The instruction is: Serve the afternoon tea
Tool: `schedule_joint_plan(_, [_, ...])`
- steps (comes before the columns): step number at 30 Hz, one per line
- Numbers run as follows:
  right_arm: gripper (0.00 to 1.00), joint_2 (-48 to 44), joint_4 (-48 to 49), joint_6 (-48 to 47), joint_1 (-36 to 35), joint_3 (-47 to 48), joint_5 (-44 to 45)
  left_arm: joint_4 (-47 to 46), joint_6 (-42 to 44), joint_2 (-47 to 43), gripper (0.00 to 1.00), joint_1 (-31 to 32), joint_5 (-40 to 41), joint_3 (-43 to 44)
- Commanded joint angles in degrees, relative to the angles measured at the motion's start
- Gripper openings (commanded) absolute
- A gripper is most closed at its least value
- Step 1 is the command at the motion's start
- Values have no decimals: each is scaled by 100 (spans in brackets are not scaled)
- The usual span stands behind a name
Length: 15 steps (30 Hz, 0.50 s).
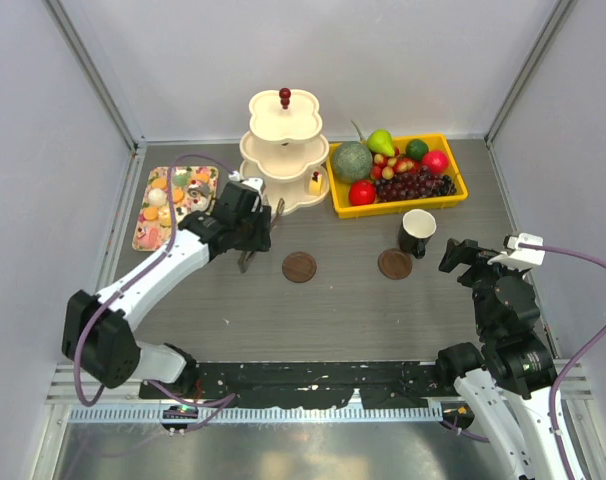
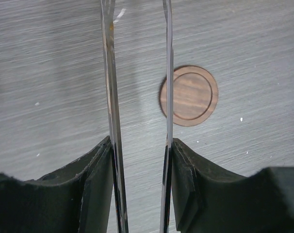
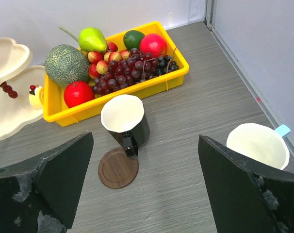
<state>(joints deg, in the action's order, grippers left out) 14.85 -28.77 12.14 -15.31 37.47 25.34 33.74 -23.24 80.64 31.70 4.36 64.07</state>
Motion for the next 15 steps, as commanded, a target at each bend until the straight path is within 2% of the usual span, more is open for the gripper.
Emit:
schedule_joint_plan(1, [96, 9, 232, -28, -24, -3, -21, 510, -172, -680, 50, -357, 433, -79])
schedule_joint_plan(9, [96, 0, 179, 43, -25, 32, -100, 1240, -207, -1489, 50, -1236, 601, -351])
schedule_joint_plan(15, [96, 255, -277, 8, -33, 585, -21, 1609, 39, -1797, 50, -2000, 645, -422])
